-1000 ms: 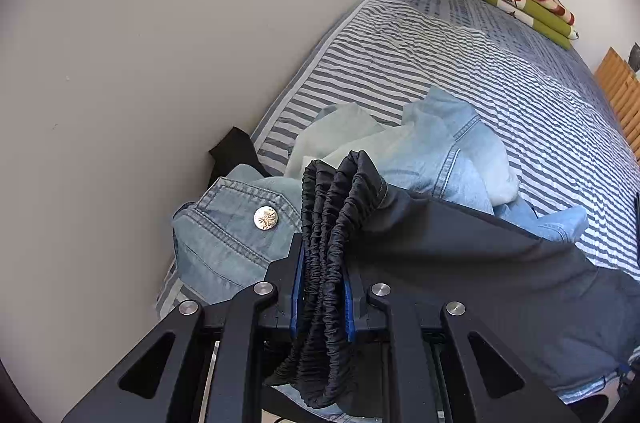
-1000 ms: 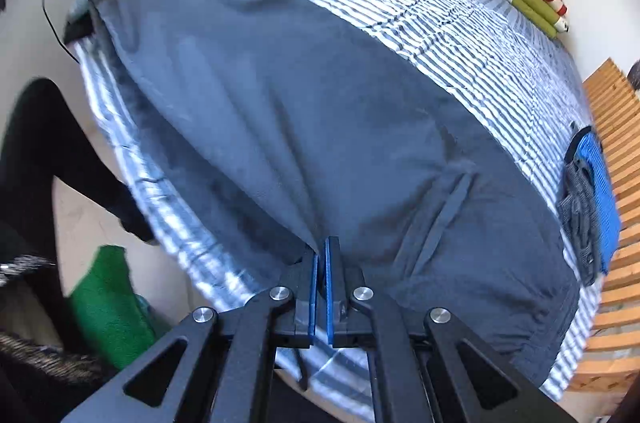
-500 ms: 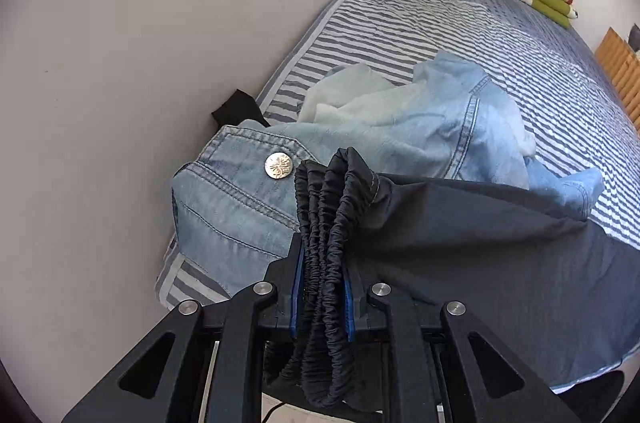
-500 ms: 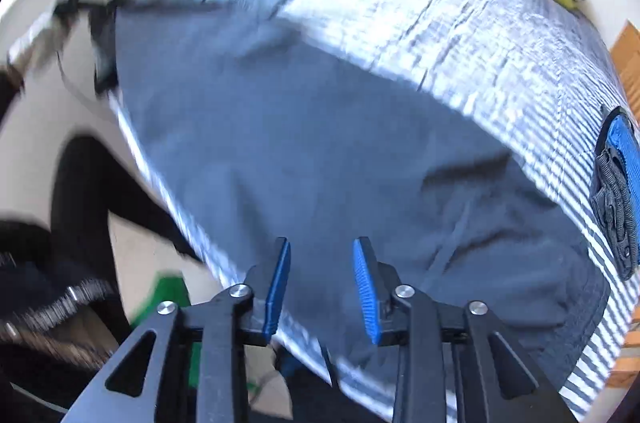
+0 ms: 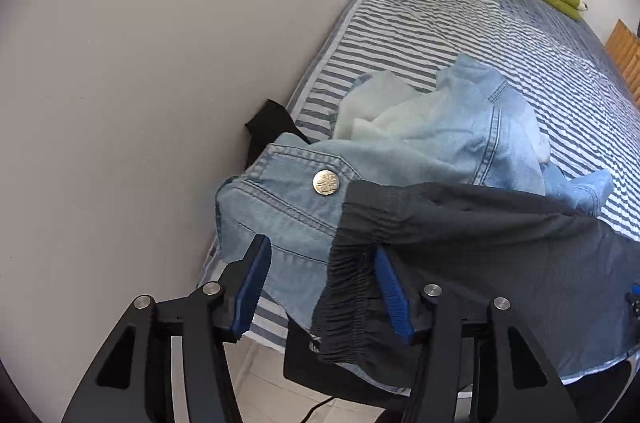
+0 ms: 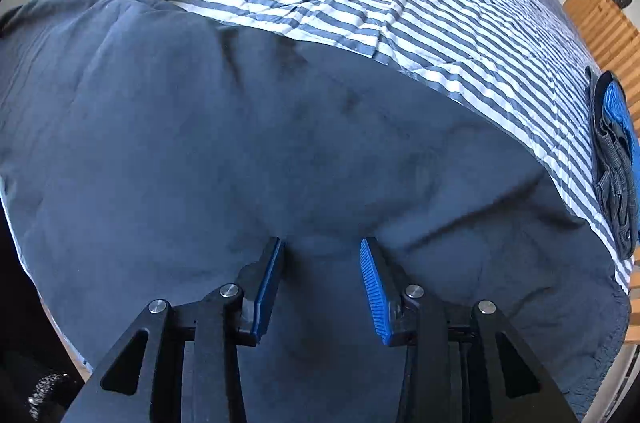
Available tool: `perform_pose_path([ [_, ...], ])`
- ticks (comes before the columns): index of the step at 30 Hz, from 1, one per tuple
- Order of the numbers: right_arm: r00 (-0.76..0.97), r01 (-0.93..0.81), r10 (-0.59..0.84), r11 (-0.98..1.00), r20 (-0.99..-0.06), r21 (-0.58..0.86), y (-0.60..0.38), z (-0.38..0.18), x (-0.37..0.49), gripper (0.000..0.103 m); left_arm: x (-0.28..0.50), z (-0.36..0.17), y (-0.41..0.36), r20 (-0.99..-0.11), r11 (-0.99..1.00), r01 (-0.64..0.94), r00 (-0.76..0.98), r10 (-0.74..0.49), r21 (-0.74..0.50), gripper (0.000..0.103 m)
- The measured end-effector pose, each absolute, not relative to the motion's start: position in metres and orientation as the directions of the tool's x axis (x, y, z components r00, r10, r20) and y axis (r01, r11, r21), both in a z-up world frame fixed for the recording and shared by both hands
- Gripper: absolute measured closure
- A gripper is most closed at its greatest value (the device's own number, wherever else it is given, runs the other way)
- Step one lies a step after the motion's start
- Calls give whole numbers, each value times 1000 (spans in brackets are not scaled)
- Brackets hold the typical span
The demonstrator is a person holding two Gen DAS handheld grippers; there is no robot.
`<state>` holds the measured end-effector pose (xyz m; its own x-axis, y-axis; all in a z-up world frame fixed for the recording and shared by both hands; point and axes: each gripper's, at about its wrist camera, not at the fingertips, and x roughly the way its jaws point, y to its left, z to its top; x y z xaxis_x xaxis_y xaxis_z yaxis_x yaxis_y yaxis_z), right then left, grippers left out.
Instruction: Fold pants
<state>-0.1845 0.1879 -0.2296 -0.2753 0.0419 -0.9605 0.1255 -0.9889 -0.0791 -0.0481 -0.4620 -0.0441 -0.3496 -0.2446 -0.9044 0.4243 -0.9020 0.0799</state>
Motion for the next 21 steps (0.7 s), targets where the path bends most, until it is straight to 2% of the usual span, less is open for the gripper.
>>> perform_pose_path([
  [5, -282, 96, 42, -993, -959, -72, 197, -229, -186, 67, -37, -23, -465, -890, -906, 420, -388, -240, 61, 43],
  [8, -293, 98, 50, -992, -955, -82, 197, -231, -183, 67, -47, -26, -456, -900, -916, 387, -357, -252, 103, 43],
  [11, -299, 100, 65, -990, -952, -99, 190, -235, -187, 66, -64, -37, -442, -911, -913, 352, -272, -310, 206, 43],
  [13, -291, 90, 61, -992, -955, -91, 192, -235, -189, 66, -66, -25, -428, -890, -917, 328, -311, -333, 228, 43],
  [17, -328, 73, 33, -996, -944, -60, 192, -219, -188, 66, -71, 8, -389, -858, -957, 280, -472, -201, 70, 43],
  [21, -419, 120, -121, -990, -900, 78, 178, -183, -201, 66, -110, 5, -284, -857, -1000, 3, -516, -13, 14, 43],
])
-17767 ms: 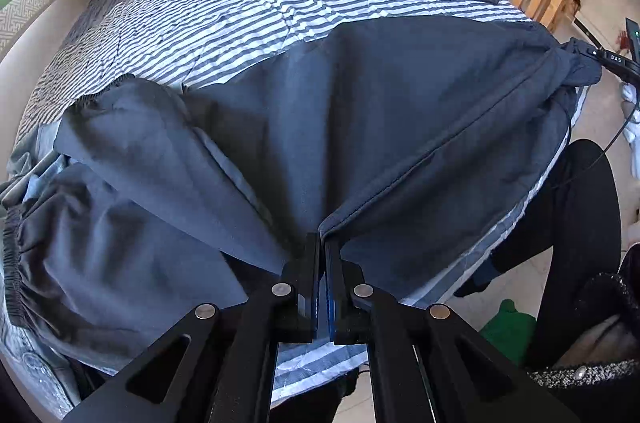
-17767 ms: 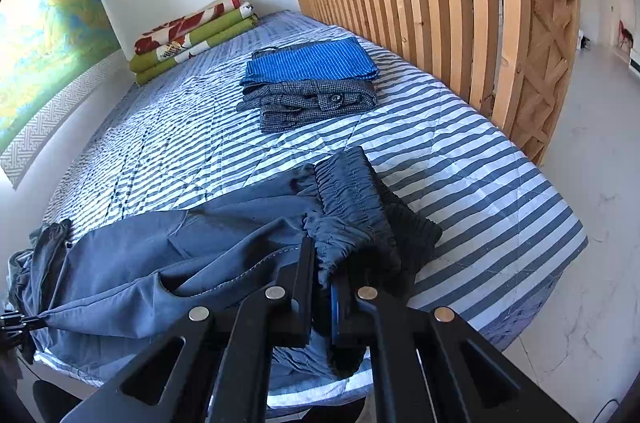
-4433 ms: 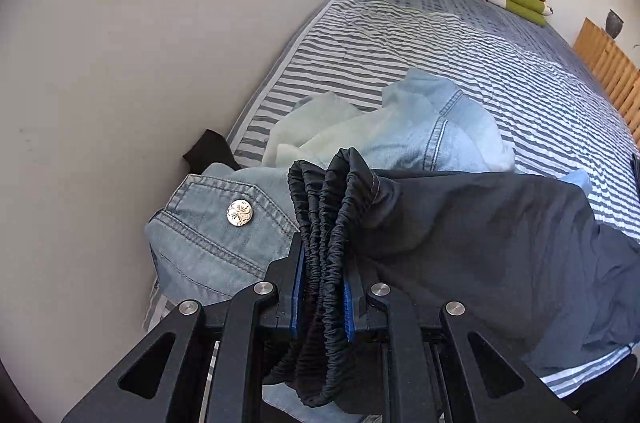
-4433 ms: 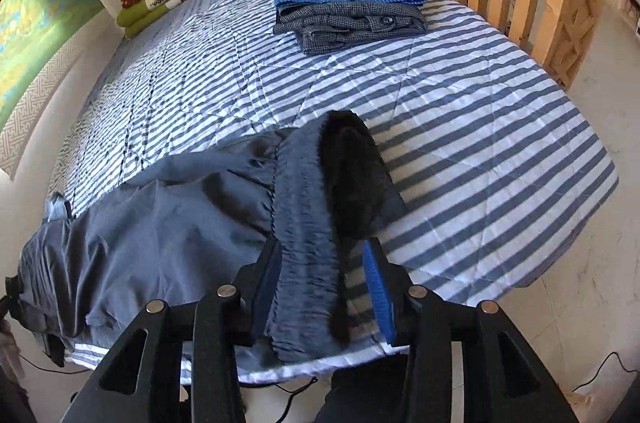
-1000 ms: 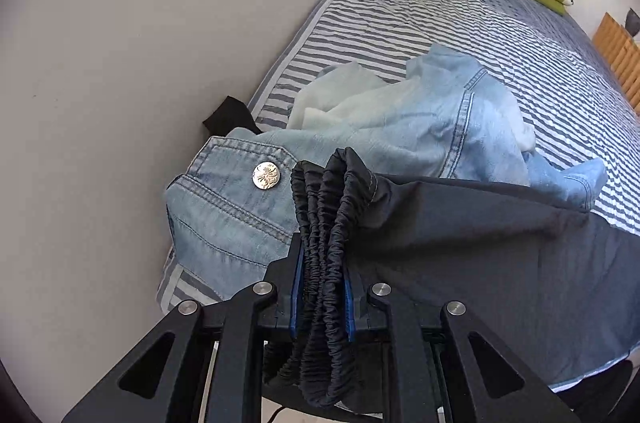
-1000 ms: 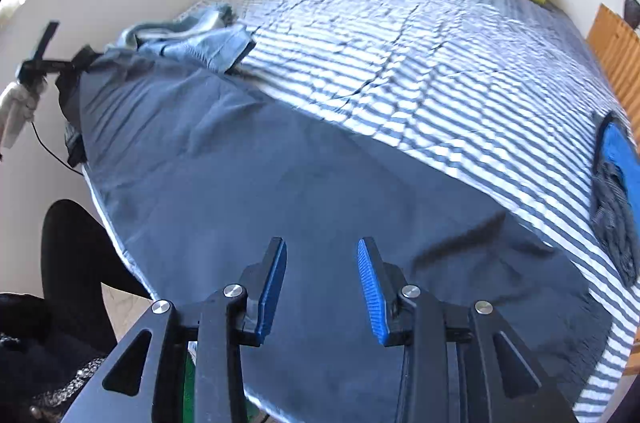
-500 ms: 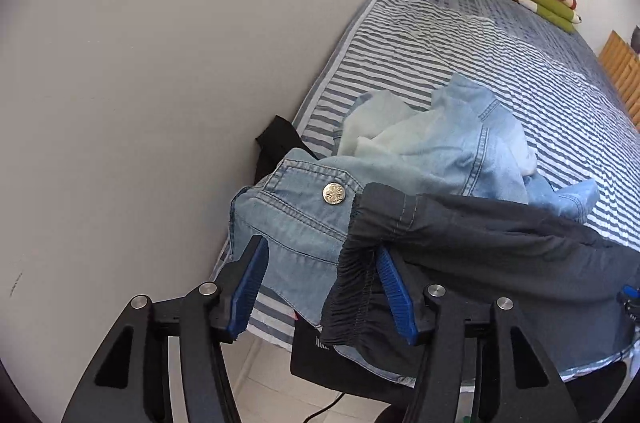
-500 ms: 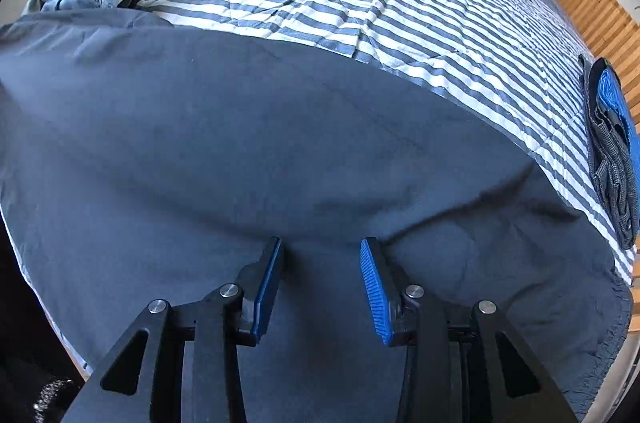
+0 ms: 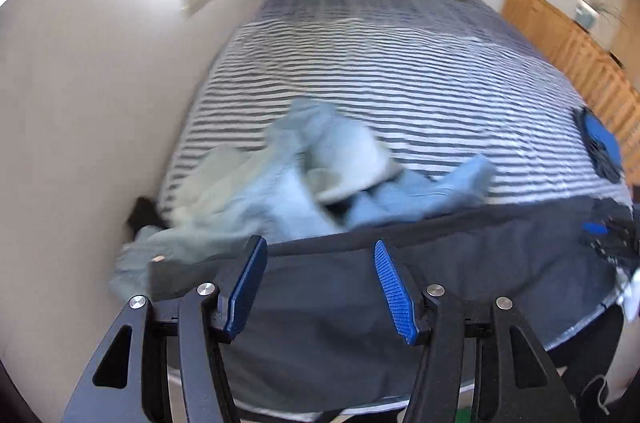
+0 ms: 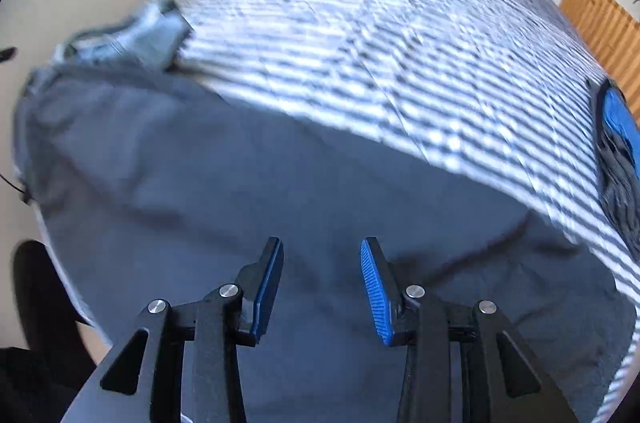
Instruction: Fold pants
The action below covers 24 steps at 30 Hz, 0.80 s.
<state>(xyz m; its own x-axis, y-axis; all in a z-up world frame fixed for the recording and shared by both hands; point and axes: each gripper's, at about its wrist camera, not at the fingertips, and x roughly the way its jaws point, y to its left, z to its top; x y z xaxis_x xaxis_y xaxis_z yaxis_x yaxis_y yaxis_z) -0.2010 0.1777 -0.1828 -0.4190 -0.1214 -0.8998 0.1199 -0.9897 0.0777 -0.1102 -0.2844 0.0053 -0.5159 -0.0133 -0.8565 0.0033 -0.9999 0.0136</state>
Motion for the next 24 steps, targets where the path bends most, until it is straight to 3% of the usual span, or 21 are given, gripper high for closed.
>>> perform_pose_path([
  [3, -451, 153, -181, -980, -874, 124, 161, -171, -220, 66, -147, -18, -195, -875, -977, -205, -463, 145, -54, 43],
  [7, -475, 156, -257, -966, -842, 207, 150, -177, -258, 66, -193, -61, -101, -897, -920, -365, -345, 277, -143, 43],
  [11, -462, 154, -357, -934, -812, 323, 153, -187, -287, 54, -220, -102, -52, -917, -896, -403, -254, 306, -187, 43],
  [14, -422, 174, -351, -936, -836, 306, 151, -202, -298, 54, -233, -121, -44, -919, -893, -383, -211, 334, -237, 45],
  [16, -400, 198, -361, -931, -843, 305, 149, -211, -294, 69, -236, -132, -44, -917, -885, -382, -182, 355, -266, 49],
  [17, -392, 222, -366, -928, -844, 299, 147, -214, -289, 85, -239, -138, -45, -915, -877, -390, -167, 366, -280, 49],
  [18, -387, 240, -362, -928, -848, 286, 144, -216, -282, 92, -239, -141, -45, -914, -871, -398, -154, 374, -289, 49],
  [24, -409, 246, -367, -926, -835, 286, 147, -230, -240, 102, -243, -158, -23, -902, -837, -408, -69, 425, -364, 50],
])
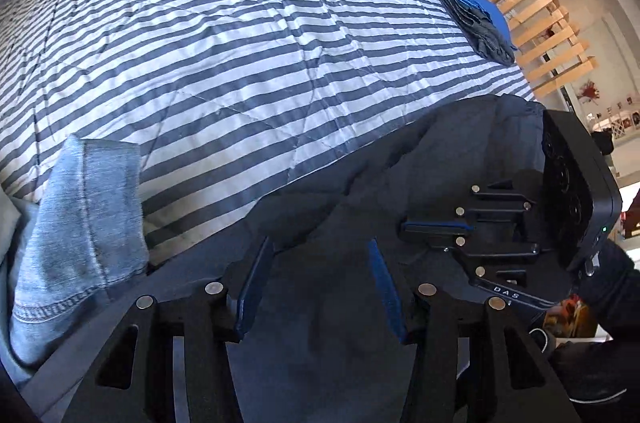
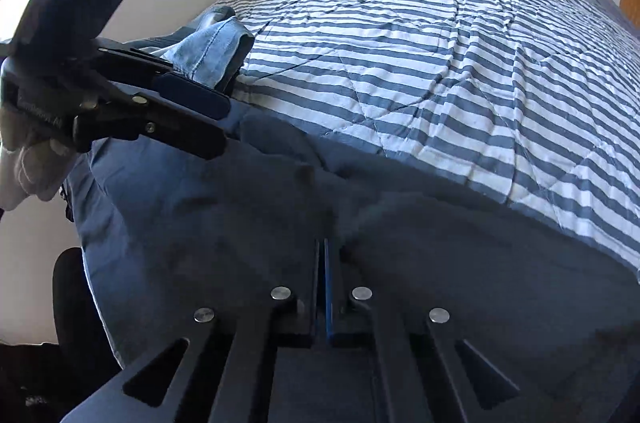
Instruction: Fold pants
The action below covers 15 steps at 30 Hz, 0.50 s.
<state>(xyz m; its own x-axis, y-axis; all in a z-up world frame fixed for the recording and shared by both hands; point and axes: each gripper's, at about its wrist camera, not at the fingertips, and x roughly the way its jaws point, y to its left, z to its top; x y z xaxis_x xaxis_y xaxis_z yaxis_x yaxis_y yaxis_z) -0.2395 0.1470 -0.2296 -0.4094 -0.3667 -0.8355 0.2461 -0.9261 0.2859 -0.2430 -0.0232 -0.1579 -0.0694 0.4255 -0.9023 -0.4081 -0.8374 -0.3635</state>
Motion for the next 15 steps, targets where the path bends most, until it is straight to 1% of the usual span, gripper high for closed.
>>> perform_pose_path([
  [2, -434, 239, -365, -928, -824, 285, 150, -228, -228, 103, -244, -162, -15, -901, -831, -409, -49, 432, -376, 50],
  [6, -453, 237, -377, -924, -808, 299, 153, -226, -213, 103, -246, -170, -2, -927, -842, -429, -28, 374, -327, 50],
  [7, -452, 240, -378, -924, -808, 297, 154, -226, -212, 103, -245, -174, 0, -930, -842, -431, -14, 366, -325, 55],
  [8, -450, 241, -383, -922, -807, 304, 156, -225, -213, 103, -240, -176, 4, -935, -836, -446, 1, 355, -318, 85],
  [9, -446, 237, -394, -918, -803, 319, 161, -222, -214, 102, -236, -177, 6, -938, -829, -465, 10, 345, -310, 99],
  [10, -454, 214, -398, -917, -798, 335, 167, -218, -216, 101, -231, -175, 9, -940, -823, -482, 3, 340, -299, 99],
  [11, -463, 188, -405, -914, -788, 359, 175, -213, -219, 97, -225, -172, 10, -937, -815, -495, -3, 350, -302, 99],
  [12, -472, 164, -416, -908, -778, 386, 184, -208, -224, 85, -220, -169, 11, -930, -805, -499, 3, 368, -321, 99],
  [13, -488, 149, -418, -905, -766, 399, 191, -202, -228, 76, -215, -166, 11, -925, -801, -501, 1, 379, -329, 99],
  [14, -510, 144, -414, -905, -754, 400, 196, -195, -232, 58, -209, -163, 13, -921, -792, -511, 0, 390, -335, 99],
  [15, -522, 147, -415, -904, -745, 401, 199, -190, -238, 48, -204, -162, 15, -920, -785, -522, -1, 391, -333, 99],
])
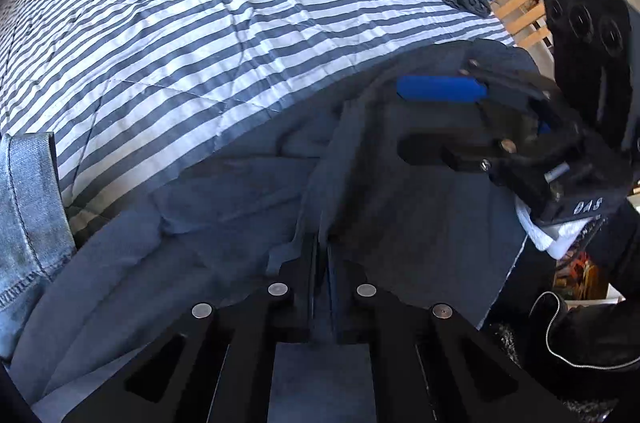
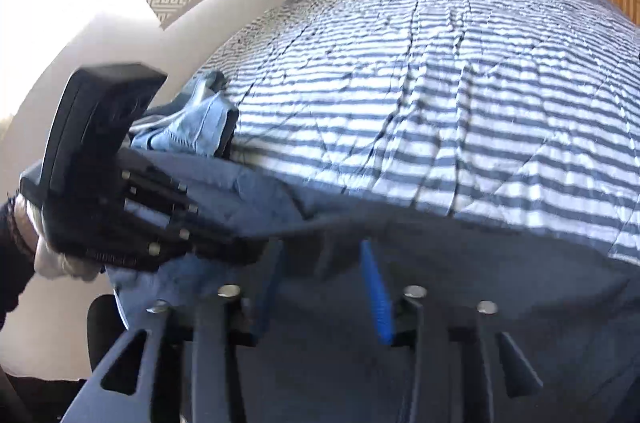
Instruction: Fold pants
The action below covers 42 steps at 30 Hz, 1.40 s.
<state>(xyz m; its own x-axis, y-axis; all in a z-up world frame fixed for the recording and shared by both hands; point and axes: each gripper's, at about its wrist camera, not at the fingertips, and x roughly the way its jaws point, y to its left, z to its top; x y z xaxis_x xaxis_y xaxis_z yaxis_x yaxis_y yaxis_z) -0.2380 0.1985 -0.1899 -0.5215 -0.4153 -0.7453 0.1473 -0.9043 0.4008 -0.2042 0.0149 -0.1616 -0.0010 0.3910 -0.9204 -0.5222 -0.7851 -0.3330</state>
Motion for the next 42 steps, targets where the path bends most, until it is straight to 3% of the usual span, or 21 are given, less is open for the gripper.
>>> perform_pose_path([
  [4, -514, 97, -386, -913, -766, 396, 193, -188, -262, 49, -186, -161, 23, -928, -761, -566, 22, 371, -317, 99],
  [6, -513, 85, -317, -944, -798, 320, 181, -193, -266, 67, -185, -161, 21, -926, -769, -546, 33, 376, -331, 96],
  [8, -476, 119, -316, -948, -821, 296, 170, -204, -259, 76, -193, -155, 9, -904, -779, -497, 31, 426, -384, 89],
  [13, -445, 111, -279, -960, -851, 257, 173, -228, -216, 79, -230, -153, -10, -846, -791, -346, 16, 533, -505, 84],
  [16, -435, 107, -264, -965, -861, 241, 174, -235, -205, 82, -243, -168, -1, -854, -799, -321, 67, 515, -508, 81],
  [17, -442, 103, -261, -965, -858, 240, 175, -234, -205, 82, -244, -174, 6, -859, -801, -325, 86, 505, -503, 77],
  [20, -481, 101, -265, -964, -836, 247, 179, -223, -199, 82, -249, -187, 15, -866, -814, -305, 102, 489, -495, 50],
  [21, -492, 104, -264, -964, -829, 245, 181, -220, -196, 82, -253, -191, 15, -854, -811, -275, 93, 513, -517, 49],
  [24, -478, 106, -264, -964, -838, 244, 184, -223, -193, 82, -265, -194, 9, -798, -777, -194, 56, 600, -599, 51],
  [25, -468, 104, -264, -964, -844, 244, 184, -227, -192, 82, -269, -192, 8, -790, -773, -183, 32, 613, -607, 59],
  [26, -457, 103, -262, -965, -850, 242, 183, -232, -191, 82, -271, -191, 7, -795, -779, -185, 19, 607, -599, 92],
  [27, -461, 103, -257, -966, -849, 236, 183, -234, -189, 83, -273, -189, 7, -801, -784, -194, 16, 598, -589, 102],
  [34, -659, 40, -249, -954, -709, 297, 215, -207, -158, 83, -271, -149, -1, -779, -762, -270, -60, 624, -589, 103],
  [36, -636, -25, -208, -957, -743, 289, 227, -214, -161, 83, -269, -143, -8, -799, -785, -273, -88, 595, -555, 103],
  [39, -558, -56, -228, -949, -798, 311, 234, -236, -166, 82, -266, -156, -13, -800, -777, -234, 6, 600, -585, 102],
  [40, -557, -51, -221, -953, -801, 298, 232, -237, -166, 83, -262, -162, -16, -815, -788, -238, 26, 579, -567, 100],
  [42, -556, -38, -206, -962, -805, 272, 228, -236, -167, 83, -254, -173, -14, -843, -814, -232, 66, 533, -533, 78],
])
